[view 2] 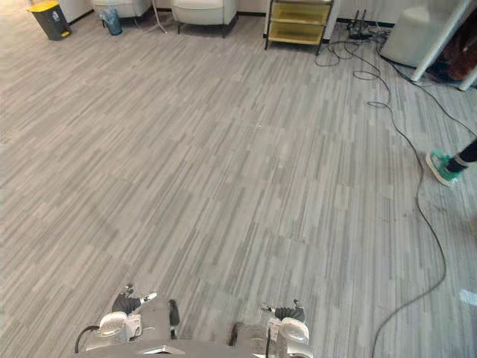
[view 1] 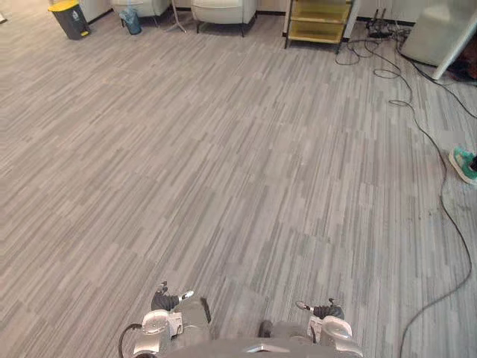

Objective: Pick up cushions and gather them together orderly.

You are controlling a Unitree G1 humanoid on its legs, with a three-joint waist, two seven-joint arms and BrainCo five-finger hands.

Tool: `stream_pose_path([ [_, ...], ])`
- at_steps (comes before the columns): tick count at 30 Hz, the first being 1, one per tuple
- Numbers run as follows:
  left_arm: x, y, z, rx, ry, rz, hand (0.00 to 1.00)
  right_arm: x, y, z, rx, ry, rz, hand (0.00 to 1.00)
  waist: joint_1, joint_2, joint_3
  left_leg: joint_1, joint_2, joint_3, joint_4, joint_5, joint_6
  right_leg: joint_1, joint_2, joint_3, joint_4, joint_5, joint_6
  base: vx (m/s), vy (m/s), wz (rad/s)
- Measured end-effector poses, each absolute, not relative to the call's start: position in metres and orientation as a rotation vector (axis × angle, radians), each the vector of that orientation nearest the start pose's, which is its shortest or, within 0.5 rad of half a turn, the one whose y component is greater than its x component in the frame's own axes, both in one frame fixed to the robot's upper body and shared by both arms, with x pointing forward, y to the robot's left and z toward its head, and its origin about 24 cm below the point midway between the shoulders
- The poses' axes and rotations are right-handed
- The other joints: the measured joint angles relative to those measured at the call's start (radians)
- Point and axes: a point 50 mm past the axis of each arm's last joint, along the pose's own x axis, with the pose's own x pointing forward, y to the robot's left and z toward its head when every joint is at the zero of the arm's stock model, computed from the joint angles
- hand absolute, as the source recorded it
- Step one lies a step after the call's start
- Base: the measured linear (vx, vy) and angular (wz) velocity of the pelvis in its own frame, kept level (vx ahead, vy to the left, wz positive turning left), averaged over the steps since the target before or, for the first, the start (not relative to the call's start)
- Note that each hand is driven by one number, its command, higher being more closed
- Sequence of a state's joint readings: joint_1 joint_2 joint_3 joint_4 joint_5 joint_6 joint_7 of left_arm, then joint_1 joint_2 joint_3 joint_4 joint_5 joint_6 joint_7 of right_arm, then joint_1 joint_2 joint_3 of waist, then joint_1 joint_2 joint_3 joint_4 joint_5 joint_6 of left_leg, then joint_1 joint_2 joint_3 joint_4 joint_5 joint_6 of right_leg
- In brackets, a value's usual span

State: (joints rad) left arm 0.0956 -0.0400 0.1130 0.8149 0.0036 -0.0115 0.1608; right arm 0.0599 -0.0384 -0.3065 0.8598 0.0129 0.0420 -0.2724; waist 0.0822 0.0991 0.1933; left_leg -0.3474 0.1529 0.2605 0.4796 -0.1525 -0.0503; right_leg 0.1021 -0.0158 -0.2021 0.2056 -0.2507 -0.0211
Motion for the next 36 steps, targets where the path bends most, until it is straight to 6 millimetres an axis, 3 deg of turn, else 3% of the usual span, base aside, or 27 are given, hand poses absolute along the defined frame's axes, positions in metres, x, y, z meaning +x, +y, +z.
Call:
stream_pose_path([
  [1, 0.135, 0.165, -0.139, -0.014, 0.902, 0.269, 0.0, 0.125, -0.225, -0.139, -0.013, 0.962, -0.582, 0.0, 0.001, 0.0, 0.0, 0.0, -0.004, -0.002, -0.033, 0.008, -0.001, 0.003, -0.001, 0.003, -0.004, -0.001, 0.002, 0.63, 0.217, -0.73],
  [2, 0.136, 0.165, -0.139, -0.014, 0.898, 0.266, 0.0, 0.119, -0.222, -0.143, 0.006, 0.997, -0.593, 0.0, 0.021, -0.013, -0.004, 0.006, -0.031, -0.014, -0.201, 0.152, -0.016, 0.037, -0.011, 0.045, -0.041, -0.02, 0.025, 0.73, 0.25, -0.8],
  [3, 0.137, 0.17, -0.139, 0.008, 0.896, 0.264, 0.0, 0.115, -0.218, -0.147, 0.02, 1.023, -0.592, 0.0, 0.029, -0.059, -0.028, 0.017, -0.067, -0.008, -0.19, 0.196, 0.047, 0.061, -0.04, 0.088, -0.066, -0.028, 0.029, 0.77, 0.243, -0.79],
  [4, 0.137, 0.174, -0.138, 0.021, 0.894, 0.266, 0.0, 0.112, -0.214, -0.149, 0.032, 1.039, -0.59, 0.0, 0.022, -0.067, -0.038, 0.014, -0.074, -0.005, -0.161, 0.166, 0.06, 0.066, -0.055, 0.091, -0.067, -0.028, 0.028, 0.79, 0.254, -0.4],
  [5, 0.139, 0.177, -0.138, 0.025, 0.892, 0.273, 0.0, 0.11, -0.212, -0.15, 0.053, 1.04, -0.606, 0.0, 0.009, -0.085, -0.037, -0.002, -0.073, -0.002, -0.069, 0.111, 0.103, 0.071, -0.07, 0.105, -0.036, -0.009, 0.054, 0.52, 0.191, -0.1],
  [6, 0.138, 0.18, -0.138, 0.033, 0.895, 0.277, 0.0, 0.102, -0.212, -0.152, 0.055, 1.061, -0.613, 0.0, 0.01, -0.103, -0.046, 0.006, -0.076, -0.002, 0.004, 0.035, 0.119, 0.058, -0.084, 0.134, 0.065, -0.013, 0.065, 0.63, 0.259, -0.18],
  [7, 0.137, 0.182, -0.139, 0.046, 0.898, 0.272, 0.0, 0.097, -0.212, -0.153, 0.05, 1.075, -0.615, 0.0, 0.016, -0.116, -0.056, 0.027, -0.079, 0.0, 0.03, -0.022, 0.118, -0.003, -0.093, 0.155, 0.237, -0.017, 0.082, 0.6, 0.231, -0.19],
  [8, 0.138, 0.186, -0.139, 0.068, 0.906, 0.266, 0.0, 0.096, -0.209, -0.154, 0.057, 1.08, -0.612, 0.0, 0.011, -0.142, -0.055, 0.071, -0.094, 0.012, 0.046, -0.079, 0.117, -0.119, -0.121, 0.182, 0.534, 0.045, 0.145, 0.7, 0.225, -0.02],
  [9, 0.137, 0.19, -0.141, 0.094, 0.926, 0.256, 0.0, 0.1, -0.207, -0.153, 0.067, 1.061, -0.613, 0.0, -0.01, -0.162, -0.053, 0.133, -0.113, 0.01, 0.053, -0.123, 0.126, -0.237, -0.154, 0.187, 0.83, 0.096, 0.174, 0.68, 0.163, 0.11],
  [12, 0.129, 0.189, -0.146, 0.098, 0.968, 0.252, 0.0, 0.107, -0.209, -0.15, 0.06, 1.04, -0.602, 0.0, -0.017, -0.143, -0.039, 0.313, -0.121, 0.009, -0.02, -0.158, 0.132, -0.329, -0.203, 0.064, 0.974, 0.049, 0.107, 0.5, 0.063, 0.07],
  [14, 0.127, 0.189, -0.146, 0.098, 0.975, 0.254, 0.0, 0.113, -0.206, -0.148, 0.053, 1.013, -0.583, 0.0, -0.021, -0.141, -0.039, 0.407, -0.119, 0.008, -0.098, -0.16, 0.128, -0.394, -0.207, -0.012, 0.897, 0.011, 0.084, 0.53, 0.017, 0.05],
  [15, 0.125, 0.188, -0.148, 0.095, 0.987, 0.253, 0.0, 0.117, -0.207, -0.147, 0.053, 0.998, -0.58, 0.0, -0.025, -0.137, -0.037, 0.459, -0.116, 0.01, -0.154, -0.162, 0.122, -0.429, -0.201, -0.056, 0.781, -0.008, 0.069, 0.49, -0.026, 0.05],
  [16, 0.123, 0.187, -0.149, 0.091, 0.995, 0.252, 0.0, 0.121, -0.207, -0.145, 0.051, 0.988, -0.577, 0.0, -0.028, -0.133, -0.035, 0.503, -0.109, 0.013, -0.194, -0.161, 0.114, -0.46, -0.18, -0.083, 0.604, -0.004, 0.067, 0.5, -0.049, 0.05],
  [18, 0.123, 0.186, -0.149, 0.09, 0.995, 0.252, 0.0, 0.125, -0.208, -0.144, 0.04, 0.976, -0.57, 0.0, -0.031, -0.128, -0.032, 0.531, -0.102, 0.012, -0.224, -0.161, 0.114, -0.484, -0.153, -0.083, 0.433, 0.025, 0.059, 0.41, -0.092, 0.1],
  [19, 0.12, 0.184, -0.15, 0.087, 1.009, 0.249, 0.0, 0.13, -0.21, -0.141, 0.026, 0.96, -0.564, 0.0, -0.038, -0.119, -0.026, 0.568, -0.095, 0.012, -0.254, -0.163, 0.11, -0.494, -0.122, -0.063, 0.179, 0.125, 0.065, 0.64, -0.208, 0.39],
  [20, 0.119, 0.184, -0.151, 0.09, 1.014, 0.248, 0.0, 0.131, -0.212, -0.141, 0.019, 0.957, -0.555, 0.0, -0.049, -0.117, -0.023, 0.607, -0.095, -0.003, -0.279, -0.171, 0.065, -0.489, -0.104, -0.025, -0.01, 0.219, 0.071, 0.66, -0.231, 0.48],
  [21, 0.117, 0.184, -0.151, 0.089, 1.016, 0.252, 0.0, 0.131, -0.212, -0.141, 0.018, 0.956, -0.551, 0.0, -0.052, -0.117, -0.023, 0.624, -0.095, -0.019, -0.286, -0.181, 0.046, -0.487, -0.104, -0.016, -0.038, 0.233, 0.064, 0.71, -0.261, 0.54],
  [22, 0.115, 0.181, -0.153, 0.067, 1.027, 0.268, 0.0, 0.134, -0.217, -0.139, 0.003, 0.947, -0.543, 0.0, -0.058, -0.108, -0.026, 0.68, -0.077, -0.057, -0.284, -0.198, 0.016, -0.499, -0.098, -0.001, 0.048, 0.365, 0.023, 0.5, -0.198, 0.33],
  [23, 0.112, 0.179, -0.155, 0.054, 1.037, 0.271, 0.0, 0.135, -0.217, -0.138, -0.002, 0.938, -0.537, 0.0, -0.057, -0.091, -0.034, 0.677, -0.062, -0.075, -0.26, -0.194, 0.009, -0.525, -0.099, -0.006, 0.123, 0.364, 0.023, 0.71, -0.303, 0.24],
  [25, 0.11, 0.169, -0.156, 0.025, 1.047, 0.266, 0.0, 0.14, -0.228, -0.134, -0.021, 0.915, -0.545, 0.0, -0.055, -0.029, -0.049, 0.634, 0.003, -0.12, -0.107, -0.169, -0.016, -0.538, -0.069, -0.035, 0.243, 0.262, 0.0, 0.63, -0.276, 0.01],
  [26, 0.111, 0.164, -0.156, -0.002, 1.047, 0.272, 0.0, 0.141, -0.23, -0.133, -0.025, 0.91, -0.549, 0.0, -0.057, -0.008, -0.047, 0.563, 0.033, -0.155, 0.076, -0.099, 0.002, -0.52, -0.047, -0.051, 0.284, 0.2, -0.006, 0.47, -0.194, -0.05],
  [27, 0.112, 0.163, -0.156, -0.01, 1.041, 0.273, 0.0, 0.14, -0.231, -0.133, -0.028, 0.912, -0.551, 0.0, -0.061, 0.009, -0.041, 0.489, 0.066, -0.18, 0.247, 0.028, 0.007, -0.476, -0.026, -0.054, 0.284, 0.162, -0.019, 0.47, -0.19, -0.07],
  [28, 0.112, 0.162, -0.156, -0.012, 1.04, 0.271, 0.0, 0.139, -0.231, -0.133, -0.03, 0.916, -0.55, 0.0, -0.061, 0.015, -0.041, 0.459, 0.082, -0.186, 0.32, 0.109, 0.009, -0.454, -0.013, -0.054, 0.278, 0.149, -0.024, 0.47, -0.137, -0.21],
  [29, 0.113, 0.162, -0.155, -0.009, 1.035, 0.263, 0.0, 0.134, -0.23, -0.136, -0.032, 0.932, -0.548, 0.0, -0.057, 0.019, -0.033, 0.373, 0.139, -0.174, 0.535, 0.116, 0.006, -0.383, 0.023, -0.047, 0.256, 0.111, -0.045, 0.6, -0.15, -0.33],
  [31, 0.12, 0.166, -0.151, 0.009, 0.997, 0.246, 0.0, 0.128, -0.227, -0.14, -0.035, 0.964, -0.537, 0.0, -0.047, 0.007, -0.02, 0.248, 0.171, -0.118, 0.771, 0.033, 0.026, -0.231, 0.055, -0.011, 0.197, 0.062, -0.059, 0.68, -0.152, -0.46],
  [34, 0.126, 0.166, -0.147, 0.024, 0.964, 0.233, 0.0, 0.119, -0.228, -0.144, -0.025, 1.003, -0.551, 0.0, -0.04, -0.001, -0.018, 0.104, 0.122, -0.092, 0.722, -0.026, 0.031, -0.099, 0.059, 0.027, 0.092, 0.046, -0.051, 0.54, -0.041, -0.36],
  [36, 0.133, 0.166, -0.143, 0.023, 0.925, 0.23, 0.0, 0.115, -0.228, -0.147, -0.007, 1.033, -0.577, 0.0, -0.014, -0.005, -0.014, 0.018, 0.021, -0.089, 0.393, -0.093, 0.015, 0.003, 0.05, 0.089, 0.002, 0.061, -0.03, 0.61, 0.101, -0.74],
])
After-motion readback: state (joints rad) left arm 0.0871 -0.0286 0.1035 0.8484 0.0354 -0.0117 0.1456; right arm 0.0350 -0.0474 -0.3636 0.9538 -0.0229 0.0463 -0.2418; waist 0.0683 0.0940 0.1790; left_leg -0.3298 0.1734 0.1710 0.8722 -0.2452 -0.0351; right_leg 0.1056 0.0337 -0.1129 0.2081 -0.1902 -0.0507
